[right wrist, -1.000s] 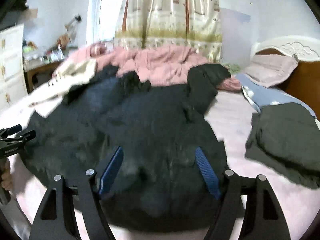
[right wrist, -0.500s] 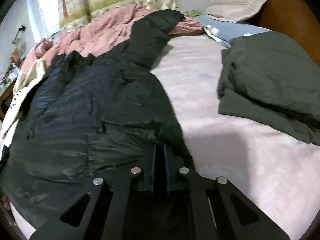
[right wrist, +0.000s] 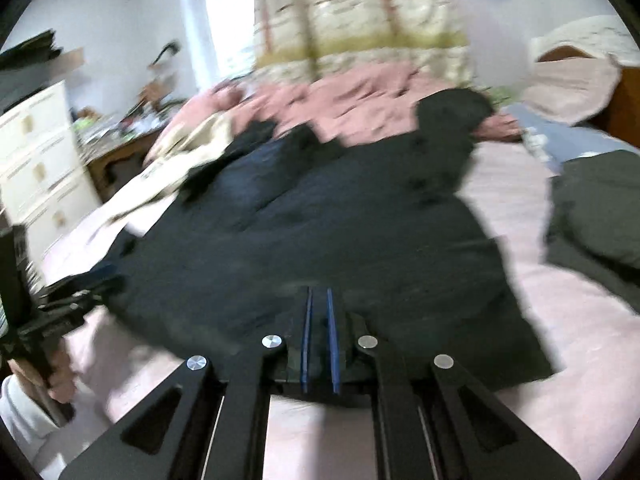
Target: Fold large clothes
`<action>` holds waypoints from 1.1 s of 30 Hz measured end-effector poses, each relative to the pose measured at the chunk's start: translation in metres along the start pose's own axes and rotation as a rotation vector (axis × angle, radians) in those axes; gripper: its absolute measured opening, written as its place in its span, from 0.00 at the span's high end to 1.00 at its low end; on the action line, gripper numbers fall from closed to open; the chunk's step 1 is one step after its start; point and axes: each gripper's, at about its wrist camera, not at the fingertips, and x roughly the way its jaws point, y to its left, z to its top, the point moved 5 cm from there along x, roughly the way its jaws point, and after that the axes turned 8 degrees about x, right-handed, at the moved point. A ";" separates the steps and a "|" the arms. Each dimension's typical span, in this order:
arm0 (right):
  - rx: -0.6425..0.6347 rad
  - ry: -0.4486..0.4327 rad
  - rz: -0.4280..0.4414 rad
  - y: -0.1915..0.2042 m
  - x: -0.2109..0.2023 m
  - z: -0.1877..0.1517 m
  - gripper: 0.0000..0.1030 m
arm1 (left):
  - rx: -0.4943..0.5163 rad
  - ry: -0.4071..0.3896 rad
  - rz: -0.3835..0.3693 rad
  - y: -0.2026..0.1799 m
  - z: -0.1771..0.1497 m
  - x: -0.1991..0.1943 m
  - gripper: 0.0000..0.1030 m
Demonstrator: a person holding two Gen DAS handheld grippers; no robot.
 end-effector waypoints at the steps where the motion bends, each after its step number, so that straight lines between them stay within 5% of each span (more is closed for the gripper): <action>1: -0.005 0.005 0.017 0.006 0.003 -0.003 0.92 | 0.026 -0.018 -0.004 -0.009 0.002 -0.001 0.41; 5: -0.041 0.008 0.082 0.038 0.014 -0.009 0.92 | 0.047 -0.015 -0.022 -0.029 0.007 0.008 0.41; 10: -0.070 0.102 0.006 0.039 0.044 -0.031 0.92 | 0.062 0.128 0.071 -0.027 -0.008 0.032 0.41; 15: -0.008 0.106 -0.110 0.002 0.034 -0.030 0.92 | -0.032 0.154 0.227 0.013 -0.015 0.023 0.42; 18: 0.096 0.077 -0.214 -0.046 0.019 -0.019 0.92 | -0.143 0.181 0.296 0.056 -0.021 0.017 0.57; 23: 0.267 0.043 -0.321 -0.111 -0.005 -0.011 0.96 | -0.227 0.218 0.428 0.098 -0.036 -0.001 0.55; 27: 0.376 0.091 -0.254 -0.138 -0.006 -0.012 0.96 | -0.204 0.259 0.514 0.106 -0.043 -0.004 0.56; 33: 0.284 0.100 -0.343 -0.128 -0.003 -0.015 0.96 | -0.221 0.302 0.536 0.119 -0.050 -0.002 0.50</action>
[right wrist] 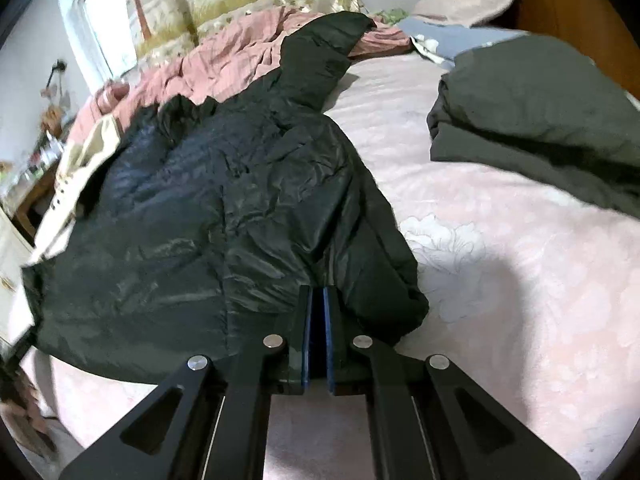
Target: Fold large clothes
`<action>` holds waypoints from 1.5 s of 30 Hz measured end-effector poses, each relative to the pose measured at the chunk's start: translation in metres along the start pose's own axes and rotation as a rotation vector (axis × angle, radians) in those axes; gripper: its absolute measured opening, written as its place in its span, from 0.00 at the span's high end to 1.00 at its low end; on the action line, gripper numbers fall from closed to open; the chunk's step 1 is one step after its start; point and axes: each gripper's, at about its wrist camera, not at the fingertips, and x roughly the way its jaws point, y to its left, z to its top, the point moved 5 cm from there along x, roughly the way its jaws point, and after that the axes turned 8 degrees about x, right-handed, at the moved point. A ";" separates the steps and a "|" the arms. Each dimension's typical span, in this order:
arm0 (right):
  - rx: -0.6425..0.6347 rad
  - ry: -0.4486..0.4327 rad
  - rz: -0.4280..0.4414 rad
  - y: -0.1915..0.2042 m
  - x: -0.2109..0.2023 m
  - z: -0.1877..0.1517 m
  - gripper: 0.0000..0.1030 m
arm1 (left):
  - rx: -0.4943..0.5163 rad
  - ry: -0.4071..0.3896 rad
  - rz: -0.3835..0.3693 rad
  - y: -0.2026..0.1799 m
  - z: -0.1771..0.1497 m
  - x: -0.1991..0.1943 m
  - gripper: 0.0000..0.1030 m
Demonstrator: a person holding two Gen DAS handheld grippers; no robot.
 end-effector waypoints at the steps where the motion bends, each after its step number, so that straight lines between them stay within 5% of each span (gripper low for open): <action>1: -0.004 -0.005 -0.005 0.000 -0.001 0.000 0.96 | 0.011 -0.001 0.002 0.000 0.000 0.001 0.49; 5: -0.004 -0.076 0.031 0.001 -0.019 0.005 0.95 | 0.014 -0.122 -0.074 0.001 0.012 -0.020 0.52; 9: -0.136 -0.241 0.106 0.029 -0.060 0.006 0.93 | 0.132 -0.284 -0.039 -0.015 0.020 -0.057 0.48; 11: -0.182 -0.270 0.165 0.042 -0.073 -0.001 0.87 | 0.166 -0.311 -0.095 -0.026 0.015 -0.063 0.45; 15: -0.254 -0.284 0.197 0.062 -0.081 -0.015 0.31 | 0.254 -0.301 -0.206 -0.049 0.008 -0.067 0.15; 19: -0.290 -0.205 0.285 0.074 -0.077 -0.025 0.11 | 0.301 -0.226 -0.214 -0.059 0.004 -0.056 0.05; 25: -0.442 -0.119 0.126 0.085 -0.048 -0.044 0.11 | 0.395 -0.157 -0.318 -0.075 -0.008 -0.054 0.05; 28: -0.595 -0.067 0.000 0.096 -0.032 -0.064 0.11 | 0.477 -0.097 -0.272 -0.088 -0.018 -0.042 0.05; 31: -0.720 -0.114 -0.117 0.107 -0.026 -0.076 0.11 | 0.479 -0.116 -0.222 -0.089 -0.018 -0.041 0.03; 35: -0.637 -0.124 -0.158 0.101 -0.014 -0.056 0.11 | 0.405 -0.115 -0.125 -0.076 -0.009 -0.026 0.06; 36: -0.608 -0.120 -0.175 0.096 -0.010 -0.050 0.11 | 0.382 -0.101 -0.121 -0.072 -0.008 -0.022 0.13; 38: -0.560 -0.111 -0.174 0.087 -0.008 -0.042 0.33 | 0.338 -0.095 -0.104 -0.062 -0.006 -0.019 0.46; 39: -0.515 -0.099 -0.165 0.080 -0.010 -0.037 0.61 | 0.324 -0.093 -0.100 -0.059 -0.006 -0.019 0.70; 40: -0.493 -0.090 -0.153 0.078 -0.010 -0.034 0.71 | 0.317 -0.094 -0.141 -0.058 -0.006 -0.023 0.78; 45: -0.405 -0.086 -0.064 0.064 -0.043 -0.045 0.81 | 0.302 -0.070 -0.178 -0.049 -0.018 -0.051 0.84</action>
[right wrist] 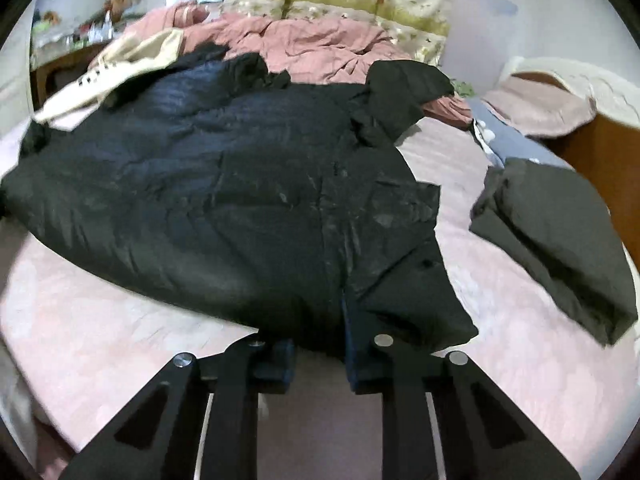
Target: Fold large clothes
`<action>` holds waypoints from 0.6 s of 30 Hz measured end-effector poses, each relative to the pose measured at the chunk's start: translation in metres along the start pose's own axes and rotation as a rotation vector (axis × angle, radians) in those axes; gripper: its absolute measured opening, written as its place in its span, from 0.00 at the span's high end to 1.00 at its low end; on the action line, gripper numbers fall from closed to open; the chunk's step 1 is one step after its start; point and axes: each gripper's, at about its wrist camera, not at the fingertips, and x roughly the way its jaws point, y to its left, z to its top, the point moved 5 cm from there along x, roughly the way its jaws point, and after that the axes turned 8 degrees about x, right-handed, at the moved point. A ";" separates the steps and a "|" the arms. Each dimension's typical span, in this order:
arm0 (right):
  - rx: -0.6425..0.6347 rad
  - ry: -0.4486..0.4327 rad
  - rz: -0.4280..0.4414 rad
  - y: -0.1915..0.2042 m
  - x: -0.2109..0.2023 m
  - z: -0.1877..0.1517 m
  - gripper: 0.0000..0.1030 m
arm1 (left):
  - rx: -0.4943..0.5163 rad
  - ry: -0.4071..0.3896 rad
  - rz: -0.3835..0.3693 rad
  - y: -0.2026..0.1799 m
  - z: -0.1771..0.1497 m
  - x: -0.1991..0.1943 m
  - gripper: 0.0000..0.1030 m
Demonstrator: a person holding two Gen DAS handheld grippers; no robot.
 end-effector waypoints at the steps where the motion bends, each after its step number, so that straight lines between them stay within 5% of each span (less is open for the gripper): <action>1: 0.002 -0.004 0.005 0.001 -0.009 -0.004 0.81 | -0.007 0.004 -0.008 0.001 -0.007 -0.011 0.84; 9: 0.089 0.069 0.079 0.003 -0.078 -0.046 0.78 | -0.067 0.032 -0.065 0.017 -0.040 -0.070 0.65; 11: 0.130 0.065 0.099 -0.003 -0.086 -0.038 0.69 | -0.071 0.042 -0.046 0.021 -0.037 -0.073 0.52; 13: 0.160 0.020 0.088 -0.010 -0.095 -0.025 0.37 | -0.074 0.007 -0.033 0.025 -0.027 -0.075 0.50; 18: 0.161 -0.053 0.125 -0.026 -0.104 0.025 0.31 | -0.089 -0.061 -0.040 0.038 0.015 -0.074 0.44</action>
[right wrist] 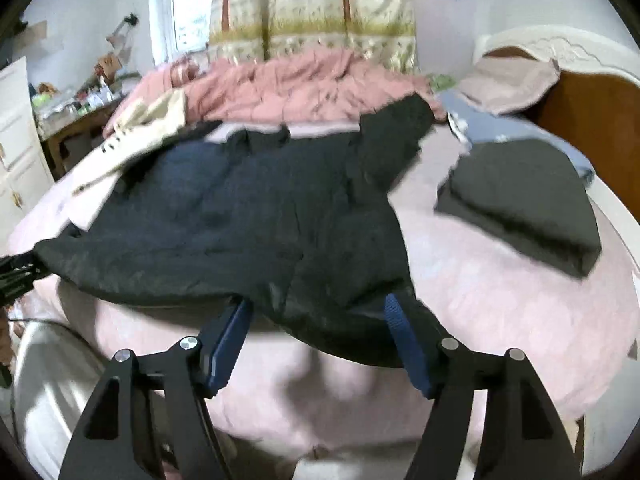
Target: Fold large clothes
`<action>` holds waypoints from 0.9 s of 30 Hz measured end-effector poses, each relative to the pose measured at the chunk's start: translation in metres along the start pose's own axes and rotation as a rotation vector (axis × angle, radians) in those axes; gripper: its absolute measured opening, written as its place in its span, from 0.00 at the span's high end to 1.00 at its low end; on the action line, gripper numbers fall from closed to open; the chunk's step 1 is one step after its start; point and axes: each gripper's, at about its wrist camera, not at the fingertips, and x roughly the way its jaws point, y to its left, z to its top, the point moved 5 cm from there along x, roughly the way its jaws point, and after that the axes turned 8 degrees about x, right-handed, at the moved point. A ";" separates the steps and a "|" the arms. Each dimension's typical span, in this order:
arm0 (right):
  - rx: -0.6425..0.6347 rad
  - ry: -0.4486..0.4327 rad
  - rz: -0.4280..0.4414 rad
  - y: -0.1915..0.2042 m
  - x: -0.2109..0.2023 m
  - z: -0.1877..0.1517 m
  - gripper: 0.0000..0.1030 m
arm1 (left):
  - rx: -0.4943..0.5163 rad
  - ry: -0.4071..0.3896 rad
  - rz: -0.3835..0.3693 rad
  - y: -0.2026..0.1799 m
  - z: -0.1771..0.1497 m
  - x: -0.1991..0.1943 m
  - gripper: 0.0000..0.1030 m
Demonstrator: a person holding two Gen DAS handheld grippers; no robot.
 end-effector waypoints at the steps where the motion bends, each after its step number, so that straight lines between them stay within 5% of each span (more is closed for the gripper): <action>1: -0.002 0.012 0.006 0.000 0.005 0.009 0.31 | 0.004 -0.014 -0.007 0.001 0.012 0.004 0.43; 8: 0.055 0.090 -0.033 -0.012 0.077 0.069 0.31 | -0.012 0.013 -0.071 0.001 0.075 0.059 0.41; 14: -0.005 0.078 -0.112 -0.004 0.128 0.091 0.31 | -0.043 0.112 -0.043 0.001 0.085 0.120 0.40; 16: -0.005 0.054 -0.122 -0.004 0.141 0.096 0.31 | -0.078 0.142 -0.041 0.003 0.081 0.139 0.40; 19: 0.008 -0.095 -0.195 -0.010 0.151 0.099 0.31 | -0.126 0.152 -0.031 0.003 0.069 0.155 0.40; 23: 0.063 -0.193 -0.215 -0.025 0.158 0.084 0.31 | -0.054 0.047 0.001 0.000 0.064 0.160 0.40; 27: 0.098 -0.317 -0.173 -0.034 0.122 0.087 0.31 | -0.167 -0.089 -0.119 0.015 0.069 0.131 0.40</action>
